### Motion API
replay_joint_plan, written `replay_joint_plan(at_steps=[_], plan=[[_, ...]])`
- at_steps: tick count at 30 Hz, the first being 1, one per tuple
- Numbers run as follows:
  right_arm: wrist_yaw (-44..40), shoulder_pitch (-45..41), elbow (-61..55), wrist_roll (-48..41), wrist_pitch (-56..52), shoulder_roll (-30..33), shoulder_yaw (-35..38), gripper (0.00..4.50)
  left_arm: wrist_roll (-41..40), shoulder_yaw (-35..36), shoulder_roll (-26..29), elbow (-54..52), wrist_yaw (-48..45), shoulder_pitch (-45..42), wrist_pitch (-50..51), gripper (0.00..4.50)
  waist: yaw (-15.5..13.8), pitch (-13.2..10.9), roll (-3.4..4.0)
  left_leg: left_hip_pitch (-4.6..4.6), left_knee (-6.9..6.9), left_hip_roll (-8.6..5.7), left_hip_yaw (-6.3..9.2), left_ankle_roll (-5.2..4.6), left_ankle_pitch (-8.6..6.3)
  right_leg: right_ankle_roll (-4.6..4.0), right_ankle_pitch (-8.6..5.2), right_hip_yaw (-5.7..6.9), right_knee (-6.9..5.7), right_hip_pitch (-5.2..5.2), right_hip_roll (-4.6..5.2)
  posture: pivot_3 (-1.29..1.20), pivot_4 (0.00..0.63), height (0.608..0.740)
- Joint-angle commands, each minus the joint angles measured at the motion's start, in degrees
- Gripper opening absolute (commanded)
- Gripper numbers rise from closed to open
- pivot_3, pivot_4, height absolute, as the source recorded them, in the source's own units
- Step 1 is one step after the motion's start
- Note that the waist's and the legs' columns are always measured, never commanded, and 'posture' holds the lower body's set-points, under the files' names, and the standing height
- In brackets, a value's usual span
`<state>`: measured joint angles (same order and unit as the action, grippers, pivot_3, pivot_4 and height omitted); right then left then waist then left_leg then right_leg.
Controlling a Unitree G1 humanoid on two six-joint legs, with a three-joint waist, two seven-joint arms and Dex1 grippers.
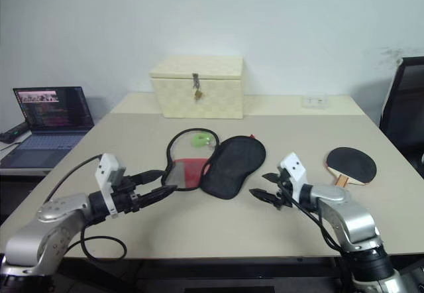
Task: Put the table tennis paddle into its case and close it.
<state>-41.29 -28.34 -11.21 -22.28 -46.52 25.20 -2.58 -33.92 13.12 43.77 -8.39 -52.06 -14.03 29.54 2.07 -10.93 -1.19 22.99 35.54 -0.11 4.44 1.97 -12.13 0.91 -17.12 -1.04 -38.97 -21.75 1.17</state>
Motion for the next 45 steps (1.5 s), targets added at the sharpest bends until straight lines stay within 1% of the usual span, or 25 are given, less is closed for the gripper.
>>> replay_joint_plan(at_steps=[1, 3, 6, 10, 12, 15, 19, 24, 28, 31, 32, 38, 45], plan=[[5.9, -3.6, -0.6, -3.3, -7.4, -5.2, 1.2, 3.6, -2.0, 2.8, 2.7, 2.1, -4.0, -1.8, 0.2, 3.55, -0.1, 0.0, 0.0, 0.01, -0.03, 0.0, 0.02, 0.0, 0.0, -0.03, 0.0, 0.0, 0.0, -0.01, 0.0, 0.0, 0.15, 0.74], [8.6, -4.8, 1.4, -3.5, -9.3, -9.1, 0.6, 3.6, -2.5, 3.3, 4.2, 3.9, -6.5, -1.6, 0.8, 3.55, -0.1, 0.0, -0.01, 0.02, -0.11, 0.0, 0.05, 0.0, 0.0, -0.15, 0.04, 0.0, 0.0, -0.04, 0.0, 0.0, 0.15, 0.74], [13.3, -8.0, 7.8, 0.7, -8.5, -13.1, -2.0, 3.6, -2.6, 2.9, 6.5, 6.3, -9.2, -2.1, 1.9, 3.55, -0.2, 0.0, -0.02, 0.02, -0.34, -0.05, 0.02, 0.01, 0.0, -0.19, 0.05, 0.0, 0.03, -0.14, 0.03, 0.0, 0.15, 0.74], [20.4, -12.1, 17.3, 5.5, -4.1, -17.5, -1.9, 3.6, -0.3, 2.4, 8.4, 11.3, -12.1, -4.0, -0.4, 3.55, -0.2, 0.0, -0.02, 0.15, -0.44, -0.08, -0.08, 0.01, 0.01, -0.2, 0.06, 0.01, 0.0, -0.41, 0.04, 0.0, 0.15, 0.74], [22.2, -13.3, 20.4, 7.1, -1.5, -18.7, -1.8, 3.6, 0.1, 2.7, 9.0, 12.3, -13.0, -4.4, -1.1, 3.55, -0.1, 0.0, -0.02, 0.24, -0.44, -0.07, -0.09, 0.01, 0.01, -0.21, 0.06, 0.01, 0.0, -0.5, 0.04, 0.0, 0.15, 0.74], [22.8, -14.3, 21.8, 7.8, 1.0, -19.4, -1.3, 3.6, 0.8, 2.8, 9.6, 12.7, -13.6, -4.6, -1.6, 3.55, -0.1, 0.0, -0.01, 0.34, -0.45, -0.08, -0.09, 0.01, 0.01, -0.2, 0.06, 0.03, 0.02, -0.57, 0.04, 0.0, 0.15, 0.74], [23.1, -13.7, 20.2, 8.6, 1.3, -18.8, -1.9, 3.6, 1.0, 3.5, 10.1, 11.7, -13.5, -4.2, -1.1, 3.55, -0.1, 0.0, -0.01, 0.37, -0.46, -0.06, -0.07, 0.01, 0.01, -0.21, 0.06, 0.03, 0.01, -0.6, 0.05, 0.0, 0.15, 0.74], [25.0, -12.0, 15.4, 7.9, -3.3, -18.7, -0.8, 3.6, 1.4, 3.9, 10.7, 11.1, -13.6, -3.6, -1.1, 3.55, -0.1, 0.0, -0.01, 0.37, -0.45, -0.04, -0.05, 0.01, 0.01, -0.21, 0.07, 0.03, -0.03, -0.59, 0.04, 0.0, 0.15, 0.74], [26.5, -10.6, 14.1, 8.2, -6.2, -18.8, -1.1, 3.6, 1.7, 3.7, 10.7, 10.8, -13.5, -3.6, -1.0, 3.55, -0.1, 0.0, -0.02, 0.37, -0.46, -0.04, -0.05, 0.01, 0.01, -0.21, 0.06, 0.03, -0.02, -0.59, 0.04, 0.0, 0.15, 0.74], [27.0, -10.1, 14.4, 8.2, -7.3, -19.3, -1.3, 4.17, 1.9, 3.4, 10.7, 10.6, -13.3, -3.9, -0.9, 3.55, -0.1, 0.0, -0.01, 0.37, -0.45, -0.05, -0.06, 0.01, 0.01, -0.21, 0.07, 0.03, -0.03, -0.59, 0.04, 0.0, 0.15, 0.74], [27.2, -10.1, 14.8, 7.8, -7.9, -19.9, -1.1, 4.46, 2.0, 3.3, 10.7, 10.6, -13.2, -4.1, -0.9, 3.55, -0.1, 0.0, -0.02, 0.37, -0.45, -0.04, -0.05, 0.01, 0.02, -0.21, 0.07, 0.04, -0.03, -0.59, 0.03, 0.0, 0.15, 0.74], [28.4, -11.4, 19.0, 8.1, -7.7, -22.5, -0.9, 4.46, 2.5, 2.8, 10.4, 10.0, -12.8, -4.5, -0.7, 3.55, 0.0, 0.0, -0.04, 0.36, -0.45, -0.04, -0.07, 0.01, 0.02, -0.21, 0.07, 0.03, -0.04, -0.59, 0.02, 0.0, 0.15, 0.74], [26.7, -14.8, 23.1, 8.2, -4.4, -25.4, -2.1, 4.46, 2.8, 2.5, 10.2, 9.8, -12.5, -5.1, -0.7, 3.55, 0.9, 0.0, -0.07, 0.2, -0.44, 0.03, -0.11, 0.03, 0.05, -0.23, 0.08, 0.01, -0.14, -0.53, -0.04, 0.0, 0.15, 0.74]])
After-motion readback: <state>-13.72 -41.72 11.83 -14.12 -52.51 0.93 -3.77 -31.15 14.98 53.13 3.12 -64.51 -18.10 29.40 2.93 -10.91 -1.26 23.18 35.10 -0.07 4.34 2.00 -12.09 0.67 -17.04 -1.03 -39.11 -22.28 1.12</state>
